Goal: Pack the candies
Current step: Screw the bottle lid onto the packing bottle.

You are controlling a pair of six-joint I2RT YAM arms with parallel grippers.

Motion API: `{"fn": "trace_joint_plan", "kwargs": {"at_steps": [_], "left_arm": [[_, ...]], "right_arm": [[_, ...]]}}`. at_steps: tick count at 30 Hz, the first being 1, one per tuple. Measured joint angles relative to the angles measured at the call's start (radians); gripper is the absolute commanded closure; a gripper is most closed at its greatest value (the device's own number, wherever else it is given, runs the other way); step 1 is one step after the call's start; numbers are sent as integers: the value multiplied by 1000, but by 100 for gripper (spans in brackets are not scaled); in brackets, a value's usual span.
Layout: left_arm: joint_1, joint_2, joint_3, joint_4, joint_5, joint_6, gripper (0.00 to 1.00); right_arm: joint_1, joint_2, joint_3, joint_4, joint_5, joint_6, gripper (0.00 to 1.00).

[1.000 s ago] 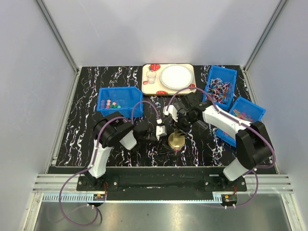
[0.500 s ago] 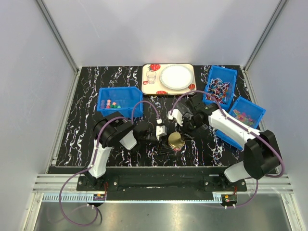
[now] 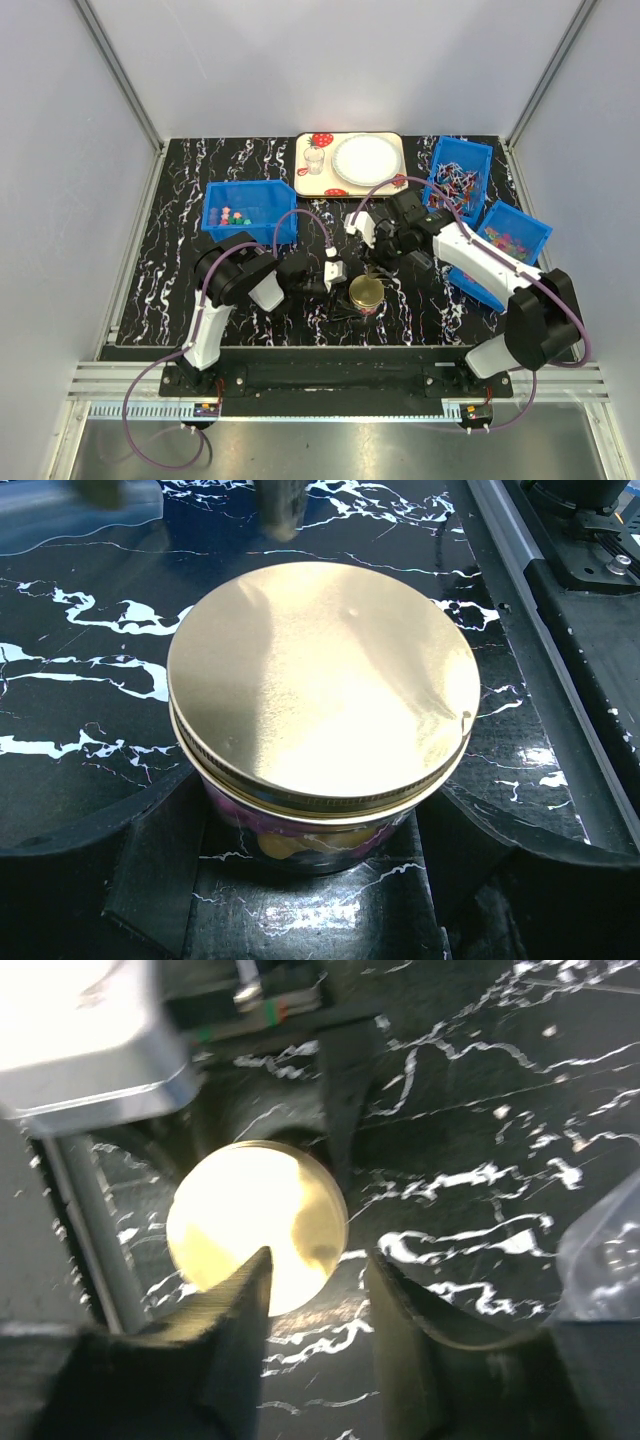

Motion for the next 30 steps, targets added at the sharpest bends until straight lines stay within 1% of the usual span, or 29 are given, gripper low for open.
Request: {"fn": "trace_joint_plan", "kwargs": {"at_steps": [1, 2, 8, 14, 20, 24, 27, 30], "left_arm": [[0, 0, 0, 0, 0, 0, 29], [0, 0, 0, 0, 0, 0, 29], [0, 0, 0, 0, 0, -1, 28], [0, 0, 0, 0, 0, 3, 29], [0, 0, 0, -1, 1, 11, 29], [0, 0, 0, -2, 1, 14, 29], [0, 0, 0, -2, 1, 15, 28], [0, 0, 0, -2, 1, 16, 29]], "right_arm": [[1, 6, 0, 20, 5, 4, 40], [3, 10, -2, 39, 16, 4, 39], [58, 9, -66, 102, 67, -5, 35], [110, 9, -93, 110, 78, -19, 33], [124, 20, -92, 135, 83, -22, 31], [124, 27, -89, 150, 86, -22, 27], [124, 40, -78, 154, 85, -23, 27], [124, 54, -65, 150, 80, -25, 29]]}}
